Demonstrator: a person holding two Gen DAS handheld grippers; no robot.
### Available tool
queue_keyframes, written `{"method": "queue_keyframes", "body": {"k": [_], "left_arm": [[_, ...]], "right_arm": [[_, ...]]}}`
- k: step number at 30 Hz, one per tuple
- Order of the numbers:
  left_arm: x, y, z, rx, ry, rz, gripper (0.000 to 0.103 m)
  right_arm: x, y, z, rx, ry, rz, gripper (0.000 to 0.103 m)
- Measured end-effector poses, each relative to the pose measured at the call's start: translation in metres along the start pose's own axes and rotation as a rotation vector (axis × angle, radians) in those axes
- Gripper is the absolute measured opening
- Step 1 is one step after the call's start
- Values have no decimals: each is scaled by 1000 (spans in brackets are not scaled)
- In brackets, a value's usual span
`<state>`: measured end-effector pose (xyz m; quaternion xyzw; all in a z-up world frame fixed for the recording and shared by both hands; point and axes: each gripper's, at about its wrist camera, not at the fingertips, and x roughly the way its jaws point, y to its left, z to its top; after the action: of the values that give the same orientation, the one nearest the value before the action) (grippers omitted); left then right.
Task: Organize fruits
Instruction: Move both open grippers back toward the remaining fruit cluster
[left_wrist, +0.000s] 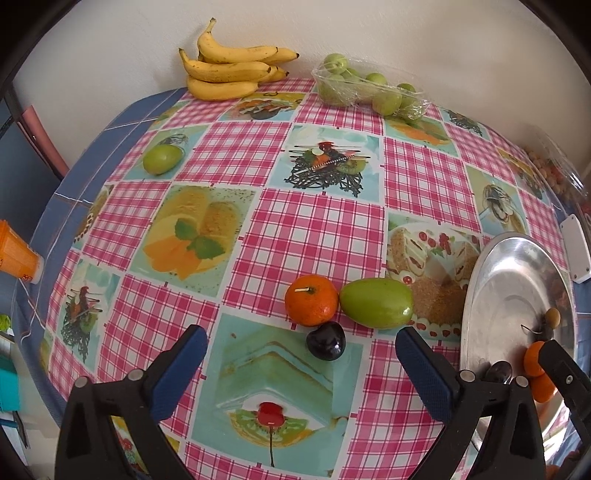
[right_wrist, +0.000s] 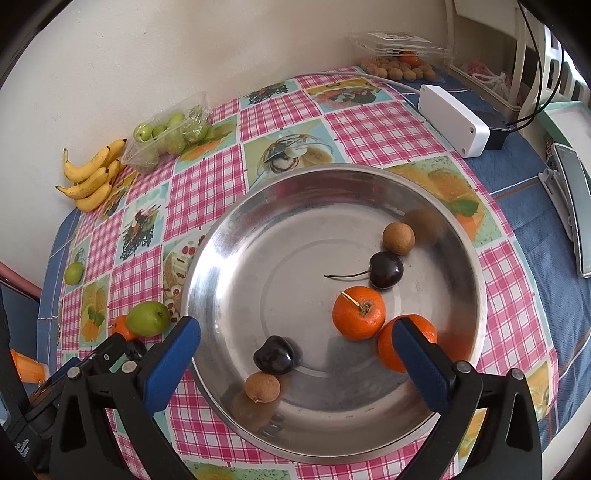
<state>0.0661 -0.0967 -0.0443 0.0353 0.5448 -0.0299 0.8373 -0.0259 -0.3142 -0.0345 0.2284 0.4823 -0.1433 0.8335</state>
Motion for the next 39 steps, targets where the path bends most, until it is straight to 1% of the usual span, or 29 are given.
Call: {"method": "queue_keyframes", "body": {"k": [15,20,22,26,28,31,36,39], "left_arm": [[-1,2,0,-5,-2,1,103],[-1,7,2,-15,3,-5,103],[-1,9,3,-22,2,-5,103],[-1,9,5,18,2,13,103],[-1,12,5,15,7,11,103],[-4,19,9,3,-7,19,103],[-9,30,17,27,-27,22,103],[-9,43,22,28,-34,62,103]], "right_arm": [[2,-2,-1,12,-7,11,103],[2,2,-2,1,-4,1,103],[3,6,-2,-17,-2,3,103],[5,21,-5,-78,5,-17,103],[6,28,-7,-105,7,-17,103],[9,40,-10,-142,13,-8,103],[12,59,-13,-207,30,15,103],[14,70,-16,-249,33,41,103]]}}
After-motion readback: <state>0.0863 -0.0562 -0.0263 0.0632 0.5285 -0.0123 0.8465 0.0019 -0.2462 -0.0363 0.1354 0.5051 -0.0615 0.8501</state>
